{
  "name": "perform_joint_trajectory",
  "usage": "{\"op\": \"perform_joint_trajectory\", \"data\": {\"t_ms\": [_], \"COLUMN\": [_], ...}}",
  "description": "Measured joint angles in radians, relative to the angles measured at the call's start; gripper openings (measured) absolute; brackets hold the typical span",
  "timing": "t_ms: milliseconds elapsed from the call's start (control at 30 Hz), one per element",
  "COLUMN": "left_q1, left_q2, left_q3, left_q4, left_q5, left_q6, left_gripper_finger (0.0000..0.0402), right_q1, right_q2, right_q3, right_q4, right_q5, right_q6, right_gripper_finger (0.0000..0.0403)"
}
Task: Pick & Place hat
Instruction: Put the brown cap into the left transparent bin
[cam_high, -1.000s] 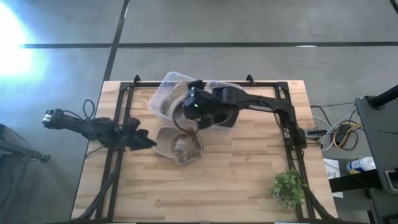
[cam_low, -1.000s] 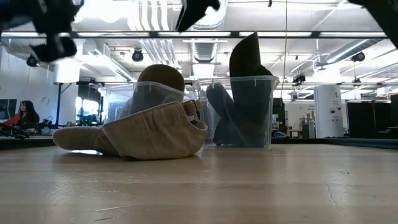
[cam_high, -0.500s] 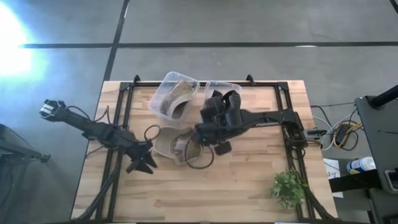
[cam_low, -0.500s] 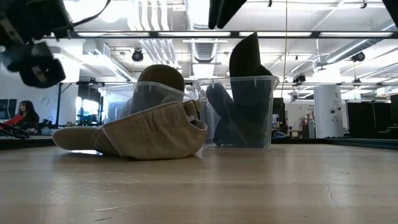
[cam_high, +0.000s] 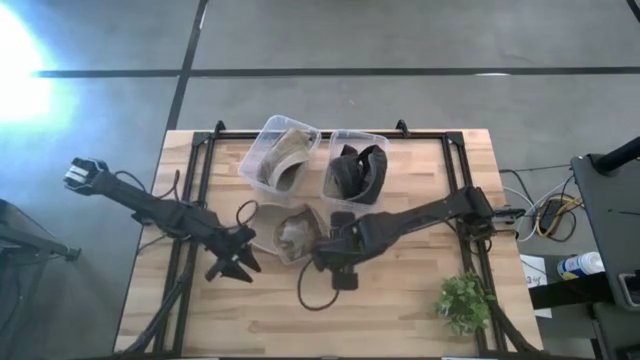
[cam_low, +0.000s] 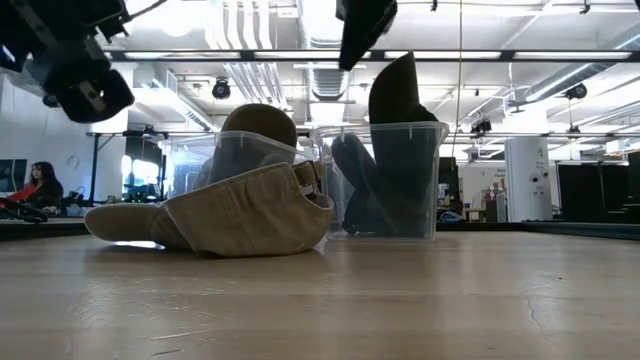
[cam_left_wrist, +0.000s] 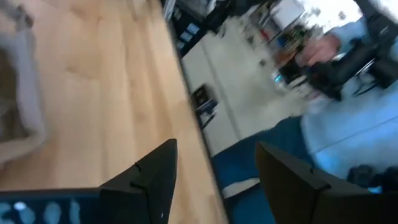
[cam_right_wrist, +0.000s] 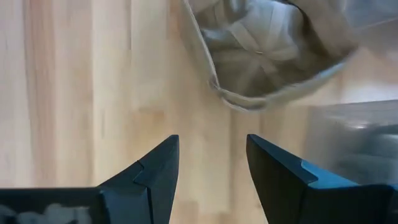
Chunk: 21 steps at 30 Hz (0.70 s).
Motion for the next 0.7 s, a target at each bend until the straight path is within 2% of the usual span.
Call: {"op": "perform_joint_trajectory", "data": {"t_ms": [133, 267, 367, 467, 567, 700], "left_q1": [-0.005, -0.007, -0.007, -0.007, -0.007, -0.007], "left_q2": [0.025, 0.052, 0.077, 0.110, 0.155, 0.242], "left_q3": [0.000, 0.014, 0.062, 0.112, 0.123, 0.099], "left_q4": [-0.030, -0.089, -0.269, -0.457, -0.495, -0.485], "left_q5": [0.014, -0.009, -0.162, -0.337, -0.470, -0.555], "left_q6": [0.032, 0.076, 0.165, 0.296, 0.407, 0.477], "left_gripper_finger": [0.0209, 0.0209, 0.0207, 0.0207, 0.0207, 0.0207], "right_q1": [0.016, 0.027, 0.024, 0.019, 0.008, 0.000], "right_q2": [-0.001, -0.002, 0.000, 0.000, 0.000, 0.000], "right_q3": [-0.107, -0.207, -0.281, -0.347, -0.407, -0.504], "right_q4": [0.217, 0.470, 0.610, 0.674, 0.731, 0.898], "right_q5": [0.023, 0.117, 0.125, 0.128, 0.126, 0.145], "right_q6": [0.156, 0.247, 0.244, 0.186, 0.122, 0.136], "right_gripper_finger": [0.0182, 0.0182, 0.0183, 0.0182, 0.0182, 0.0182]}}
